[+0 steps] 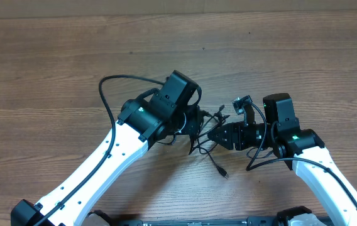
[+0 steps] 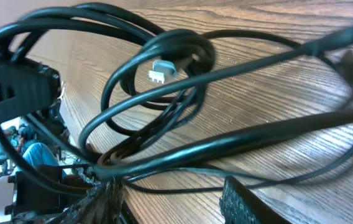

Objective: Untangle cables

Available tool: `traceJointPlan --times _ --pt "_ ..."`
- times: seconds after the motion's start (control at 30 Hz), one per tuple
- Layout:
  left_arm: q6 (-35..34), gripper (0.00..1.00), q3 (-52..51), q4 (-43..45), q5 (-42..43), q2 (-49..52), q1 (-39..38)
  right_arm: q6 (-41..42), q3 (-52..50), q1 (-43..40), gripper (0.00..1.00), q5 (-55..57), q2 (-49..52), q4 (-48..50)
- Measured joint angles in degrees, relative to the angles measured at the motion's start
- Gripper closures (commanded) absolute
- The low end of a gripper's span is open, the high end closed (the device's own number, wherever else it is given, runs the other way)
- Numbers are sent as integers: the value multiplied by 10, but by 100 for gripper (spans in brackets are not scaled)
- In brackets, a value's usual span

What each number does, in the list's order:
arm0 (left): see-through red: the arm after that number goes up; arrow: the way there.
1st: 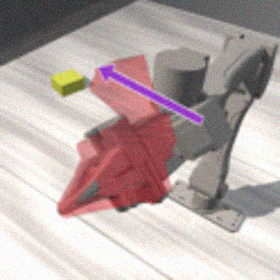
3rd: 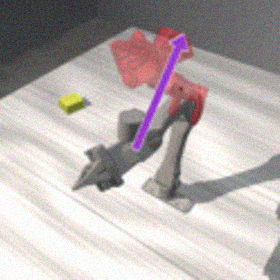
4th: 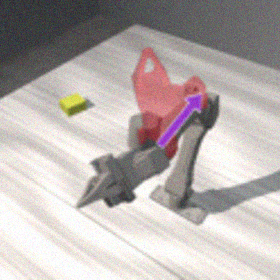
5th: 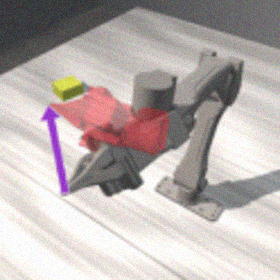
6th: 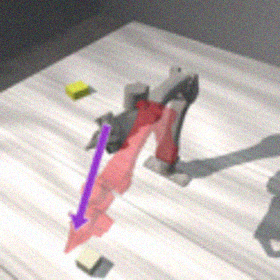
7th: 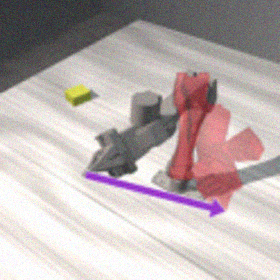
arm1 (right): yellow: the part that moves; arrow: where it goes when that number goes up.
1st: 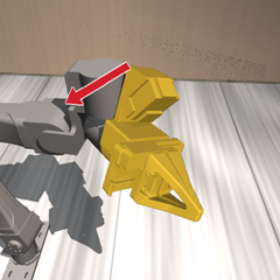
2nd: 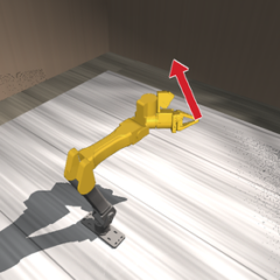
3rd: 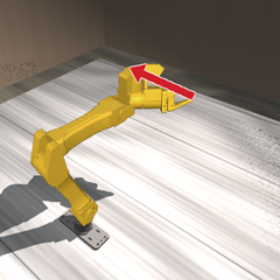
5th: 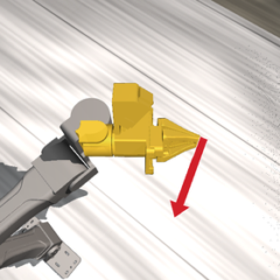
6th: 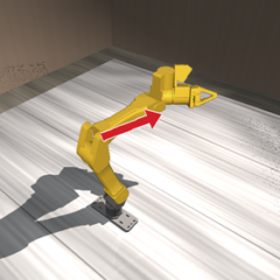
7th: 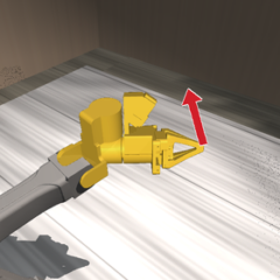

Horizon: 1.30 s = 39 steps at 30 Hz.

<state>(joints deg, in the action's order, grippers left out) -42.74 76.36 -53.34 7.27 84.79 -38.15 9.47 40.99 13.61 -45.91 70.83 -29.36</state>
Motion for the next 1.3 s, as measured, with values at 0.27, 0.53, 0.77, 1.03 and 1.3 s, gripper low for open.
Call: traceJointPlan --times 0.27,0.53,0.77,1.03,1.3 --pt "-209 95 0 -56 -91 0 0 9 0 0 49 -2 0 -6" --pt "-273 95 0 -117 -178 0 0 10 0 0 48 -2 0 -6" --pt "-281 86 0 -157 -245 0 0 10 0 0 47 -2 0 -7" --pt "-287 24 0 -158 -267 0 0 10 0 0 47 -1 0 -7" --pt "-291 7 0 -167 -271 0 0 10 0 0 46 -2 0 -7"
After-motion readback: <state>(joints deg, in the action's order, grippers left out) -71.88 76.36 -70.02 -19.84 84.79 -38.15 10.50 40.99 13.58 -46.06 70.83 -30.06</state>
